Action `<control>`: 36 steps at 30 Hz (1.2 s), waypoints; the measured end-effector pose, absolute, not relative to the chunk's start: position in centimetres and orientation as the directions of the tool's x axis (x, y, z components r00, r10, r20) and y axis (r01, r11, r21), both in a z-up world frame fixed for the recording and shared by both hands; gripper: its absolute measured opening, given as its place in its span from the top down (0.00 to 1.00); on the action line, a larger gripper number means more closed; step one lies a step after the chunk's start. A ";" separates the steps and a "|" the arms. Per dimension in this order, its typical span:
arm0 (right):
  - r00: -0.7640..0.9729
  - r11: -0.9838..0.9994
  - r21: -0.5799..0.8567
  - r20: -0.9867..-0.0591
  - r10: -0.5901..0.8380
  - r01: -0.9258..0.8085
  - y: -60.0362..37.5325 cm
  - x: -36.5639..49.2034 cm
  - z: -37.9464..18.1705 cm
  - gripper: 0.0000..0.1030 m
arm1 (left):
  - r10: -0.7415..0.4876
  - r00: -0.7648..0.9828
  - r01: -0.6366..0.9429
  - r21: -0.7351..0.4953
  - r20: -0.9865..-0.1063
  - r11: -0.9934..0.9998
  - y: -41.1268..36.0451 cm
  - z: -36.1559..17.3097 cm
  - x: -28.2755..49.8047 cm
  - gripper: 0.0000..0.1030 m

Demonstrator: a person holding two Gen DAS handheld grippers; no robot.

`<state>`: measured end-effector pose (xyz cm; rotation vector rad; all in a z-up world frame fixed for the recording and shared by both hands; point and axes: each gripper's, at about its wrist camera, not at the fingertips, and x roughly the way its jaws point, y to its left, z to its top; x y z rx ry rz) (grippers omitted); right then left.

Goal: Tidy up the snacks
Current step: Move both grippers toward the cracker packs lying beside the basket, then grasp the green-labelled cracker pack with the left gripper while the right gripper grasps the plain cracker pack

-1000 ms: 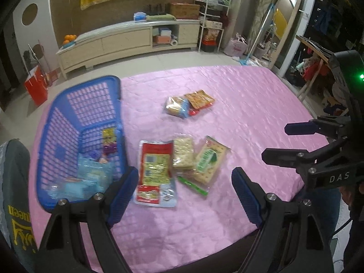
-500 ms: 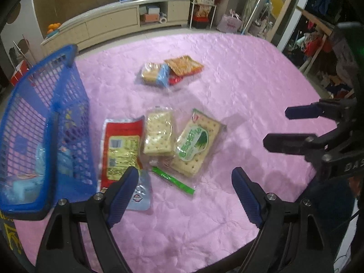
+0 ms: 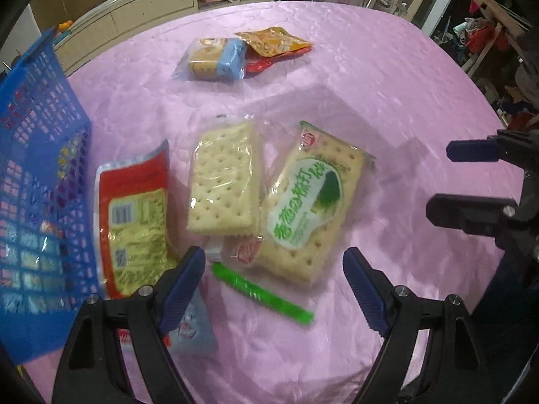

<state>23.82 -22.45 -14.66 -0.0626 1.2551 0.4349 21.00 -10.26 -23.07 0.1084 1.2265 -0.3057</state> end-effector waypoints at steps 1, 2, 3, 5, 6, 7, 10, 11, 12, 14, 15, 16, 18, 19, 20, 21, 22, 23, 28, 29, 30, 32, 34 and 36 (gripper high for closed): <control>0.245 0.921 0.180 -0.930 0.274 -0.346 -22.6 24.0 -14.8 0.13 | -0.174 0.299 0.285 -0.086 -0.938 0.955 -10.3 -23.2 21.3 0.20; 0.251 0.924 0.167 -0.932 0.262 -0.343 -22.6 24.1 -15.0 0.13 | -0.176 0.298 0.284 -0.089 -0.938 0.955 -10.4 -23.3 21.7 0.20; 0.259 0.929 0.146 -0.935 0.241 -0.340 -22.7 24.2 -15.2 0.13 | -0.191 0.295 0.292 -0.102 -0.936 0.951 -10.7 -23.4 21.9 0.20; 0.263 0.933 0.119 -0.940 0.216 -0.340 -22.7 24.3 -15.5 0.13 | -0.222 0.279 0.312 -0.130 -0.934 0.941 -11.3 -23.5 22.2 0.20; 0.260 0.933 0.119 -0.941 0.215 -0.339 -22.7 24.4 -15.7 0.13 | -0.229 0.275 0.324 -0.134 -0.934 0.936 -11.8 -23.6 22.4 0.20; 0.256 0.933 0.124 -0.942 0.218 -0.337 -22.8 24.4 -15.9 0.13 | -0.225 0.277 0.333 -0.126 -0.934 0.934 -12.3 -23.7 22.5 0.20; 0.250 0.938 0.122 -0.945 0.210 -0.324 -23.2 24.4 -16.4 0.13 | -0.219 0.274 0.360 -0.111 -0.936 0.926 -13.6 -23.9 22.7 0.20; 0.252 0.940 0.123 -0.945 0.209 -0.318 -23.5 24.3 -16.5 0.13 | -0.213 0.276 0.372 -0.100 -0.937 0.923 -14.0 -23.9 22.7 0.20; 0.251 0.942 0.125 -0.945 0.209 -0.311 -23.7 24.4 -16.6 0.13 | -0.206 0.275 0.383 -0.090 -0.939 0.919 -14.5 -23.9 22.6 0.21; 0.249 0.947 0.133 -0.946 0.209 -0.291 -24.2 24.3 -16.7 0.13 | -0.203 0.276 0.401 -0.080 -0.939 0.913 -15.0 -23.7 22.4 0.30; 0.250 0.949 0.135 -0.945 0.210 -0.286 -24.4 24.2 -16.7 0.13 | -0.193 0.281 0.405 -0.066 -0.940 0.912 -15.3 -23.6 22.3 0.43; 0.251 0.950 0.138 -0.945 0.211 -0.280 -24.6 24.1 -16.6 0.13 | -0.187 0.279 0.404 -0.061 -0.942 0.913 -15.5 -23.5 22.3 0.44; 0.259 0.953 0.143 -0.942 0.214 -0.267 -25.0 24.0 -16.2 0.13 | -0.198 0.271 0.397 -0.078 -0.942 0.914 -15.7 -23.1 22.5 0.45; 0.265 0.954 0.147 -0.940 0.217 -0.260 -25.2 23.9 -16.0 0.13 | -0.203 0.281 0.400 -0.077 -0.938 0.913 -15.8 -22.8 22.3 0.45; 0.268 0.955 0.151 -0.938 0.220 -0.253 -25.4 24.0 -15.9 0.13 | -0.206 0.290 0.402 -0.076 -0.935 0.913 -15.9 -22.6 22.1 0.45; 0.272 0.956 0.160 -0.935 0.227 -0.246 -25.5 24.0 -15.7 0.13 | -0.213 0.301 0.401 -0.079 -0.930 0.913 -15.8 -22.1 21.9 0.46; 0.274 0.956 0.168 -0.933 0.233 -0.242 -25.5 24.0 -15.5 0.13 | -0.221 0.314 0.399 -0.083 -0.923 0.913 -15.7 -21.6 21.6 0.46; 0.277 0.956 0.171 -0.931 0.236 -0.240 -25.5 24.0 -15.4 0.13 | -0.226 0.329 0.395 -0.083 -0.917 0.915 -15.3 -20.9 21.3 0.46; 0.271 0.946 0.223 -0.920 0.284 -0.234 -23.9 24.4 -15.2 0.13 | -0.209 0.411 0.350 -0.058 -0.887 0.935 -13.5 -18.3 20.1 0.47; 0.268 0.945 0.231 -0.918 0.291 -0.233 -23.6 24.5 -15.3 0.13 | -0.201 0.428 0.333 -0.053 -0.881 0.942 -13.0 -17.9 19.8 0.47; 0.263 0.942 0.241 -0.917 0.300 -0.233 -22.9 24.7 -15.3 0.13 | -0.194 0.438 0.317 -0.050 -0.878 0.947 -12.5 -17.8 19.7 0.47; 0.256 0.936 0.262 -0.912 0.320 -0.237 -22.3 25.0 -15.1 0.13 | -0.185 0.457 0.287 -0.052 -0.870 0.956 -11.4 -17.0 18.9 0.47; 0.255 0.934 0.263 -0.912 0.322 -0.240 -21.5 25.4 -15.0 0.13 | -0.171 0.484 0.247 -0.053 -0.858 0.967 -9.8 -16.4 18.0 0.47; 0.252 0.930 0.271 -0.909 0.332 -0.249 -20.6 25.9 -14.8 0.13 | -0.150 0.502 0.200 -0.054 -0.852 0.978 -8.3 -15.5 17.9 0.47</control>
